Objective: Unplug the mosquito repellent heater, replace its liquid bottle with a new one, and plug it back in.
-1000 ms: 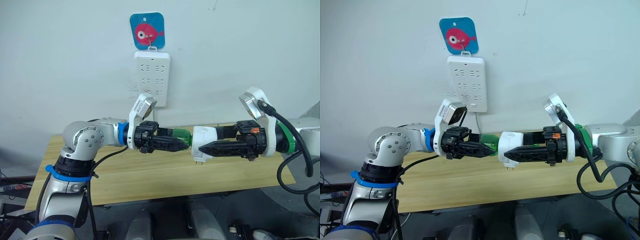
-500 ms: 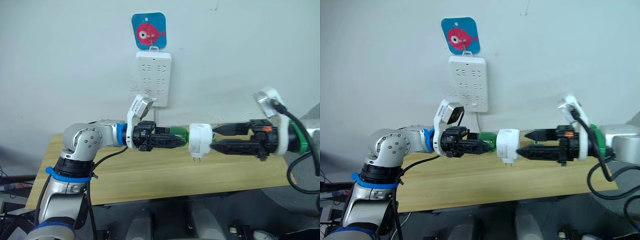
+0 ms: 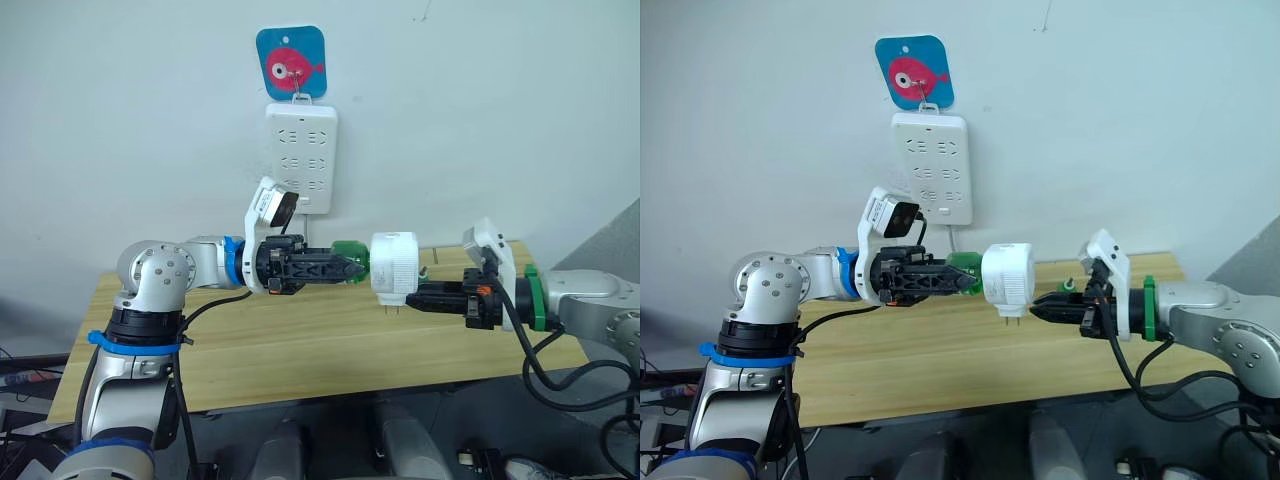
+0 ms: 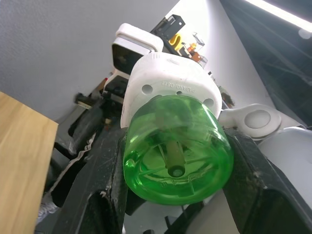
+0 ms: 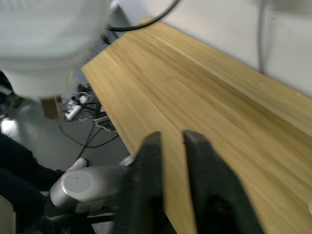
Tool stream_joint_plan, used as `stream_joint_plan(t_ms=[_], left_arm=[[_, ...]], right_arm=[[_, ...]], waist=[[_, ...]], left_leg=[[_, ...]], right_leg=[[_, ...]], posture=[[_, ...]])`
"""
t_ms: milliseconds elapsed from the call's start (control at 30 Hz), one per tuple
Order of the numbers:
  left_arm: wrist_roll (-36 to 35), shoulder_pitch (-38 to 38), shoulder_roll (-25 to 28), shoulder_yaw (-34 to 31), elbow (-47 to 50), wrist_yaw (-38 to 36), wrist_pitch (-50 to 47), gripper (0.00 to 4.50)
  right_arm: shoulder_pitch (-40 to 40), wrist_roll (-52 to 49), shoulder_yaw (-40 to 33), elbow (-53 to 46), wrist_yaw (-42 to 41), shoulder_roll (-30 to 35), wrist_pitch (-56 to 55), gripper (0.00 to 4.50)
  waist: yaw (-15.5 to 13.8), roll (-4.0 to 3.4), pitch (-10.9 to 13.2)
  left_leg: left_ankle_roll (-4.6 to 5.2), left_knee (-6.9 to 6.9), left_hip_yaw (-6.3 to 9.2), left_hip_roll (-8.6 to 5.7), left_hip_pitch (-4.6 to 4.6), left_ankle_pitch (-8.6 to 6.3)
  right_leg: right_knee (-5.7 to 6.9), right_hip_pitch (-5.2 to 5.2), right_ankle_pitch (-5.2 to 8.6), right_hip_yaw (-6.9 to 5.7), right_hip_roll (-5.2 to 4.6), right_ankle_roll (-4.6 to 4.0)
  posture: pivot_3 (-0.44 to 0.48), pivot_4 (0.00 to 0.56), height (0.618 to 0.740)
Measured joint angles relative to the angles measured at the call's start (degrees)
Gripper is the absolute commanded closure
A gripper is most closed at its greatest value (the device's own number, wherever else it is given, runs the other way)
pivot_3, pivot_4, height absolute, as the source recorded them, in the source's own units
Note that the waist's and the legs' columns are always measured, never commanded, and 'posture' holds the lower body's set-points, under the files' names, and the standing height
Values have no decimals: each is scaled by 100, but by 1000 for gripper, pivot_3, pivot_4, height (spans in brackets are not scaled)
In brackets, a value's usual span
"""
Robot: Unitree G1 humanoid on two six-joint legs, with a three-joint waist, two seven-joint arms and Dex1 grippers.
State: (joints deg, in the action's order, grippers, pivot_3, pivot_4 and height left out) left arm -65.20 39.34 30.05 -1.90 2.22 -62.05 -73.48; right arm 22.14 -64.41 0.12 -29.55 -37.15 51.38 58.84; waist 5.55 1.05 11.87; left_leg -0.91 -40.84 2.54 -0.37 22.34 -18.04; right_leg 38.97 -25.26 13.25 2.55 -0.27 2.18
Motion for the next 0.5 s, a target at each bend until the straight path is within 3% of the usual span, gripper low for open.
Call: stream_joint_plan(t_ms=[500], left_arm=[[-139, -28, -107, -80, 1, 67, 3, 2276]], right_arm=[[182, -1704, -217, -172, 545, -137, 554, 4500]], waist=[[-23, 0, 0]], left_leg=[[1, 0, 1, -3, 1, -1]], right_leg=[[0, 0, 0, -2, -25, 0]], posture=[[-188, 139, 730]])
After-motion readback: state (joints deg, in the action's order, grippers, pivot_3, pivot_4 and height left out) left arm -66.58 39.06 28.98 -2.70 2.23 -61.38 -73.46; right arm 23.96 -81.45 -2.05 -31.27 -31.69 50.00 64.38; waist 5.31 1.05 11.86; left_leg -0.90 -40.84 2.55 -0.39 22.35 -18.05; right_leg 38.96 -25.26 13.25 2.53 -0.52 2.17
